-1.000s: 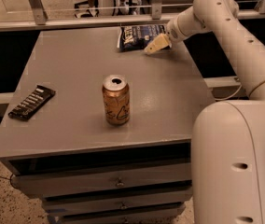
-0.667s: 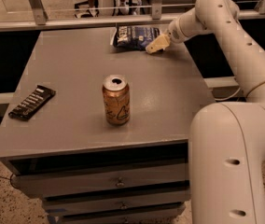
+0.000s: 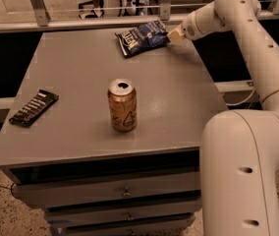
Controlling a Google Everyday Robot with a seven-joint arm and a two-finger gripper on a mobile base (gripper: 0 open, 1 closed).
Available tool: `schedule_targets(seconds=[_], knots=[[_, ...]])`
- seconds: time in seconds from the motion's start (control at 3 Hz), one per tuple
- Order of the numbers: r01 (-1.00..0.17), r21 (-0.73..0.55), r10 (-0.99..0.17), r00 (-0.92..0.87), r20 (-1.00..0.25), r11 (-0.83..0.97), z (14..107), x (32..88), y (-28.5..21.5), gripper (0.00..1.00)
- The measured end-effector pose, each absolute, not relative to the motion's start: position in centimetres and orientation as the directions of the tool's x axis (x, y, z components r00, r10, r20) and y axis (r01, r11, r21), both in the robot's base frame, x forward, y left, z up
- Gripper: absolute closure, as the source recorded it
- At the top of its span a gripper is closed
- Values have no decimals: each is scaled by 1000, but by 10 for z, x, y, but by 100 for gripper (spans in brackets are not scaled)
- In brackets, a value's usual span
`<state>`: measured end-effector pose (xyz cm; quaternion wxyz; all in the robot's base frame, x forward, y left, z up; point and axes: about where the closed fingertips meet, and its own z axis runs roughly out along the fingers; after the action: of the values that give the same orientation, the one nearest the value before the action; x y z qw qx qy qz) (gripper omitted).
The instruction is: Move blue chip bag near orange can
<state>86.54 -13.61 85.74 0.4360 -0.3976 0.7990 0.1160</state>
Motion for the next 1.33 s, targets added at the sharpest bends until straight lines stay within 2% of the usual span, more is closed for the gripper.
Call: schedule_targets(seconds=[0.33, 0.67, 1.33], knots=[[-746, -203, -533, -233, -813, 635, 889, 854, -144, 100], [-779, -198, -533, -199, -822, 595, 908, 824, -151, 100], [-884, -71, -563, -231, -793, 463, 896, 710, -146, 100]])
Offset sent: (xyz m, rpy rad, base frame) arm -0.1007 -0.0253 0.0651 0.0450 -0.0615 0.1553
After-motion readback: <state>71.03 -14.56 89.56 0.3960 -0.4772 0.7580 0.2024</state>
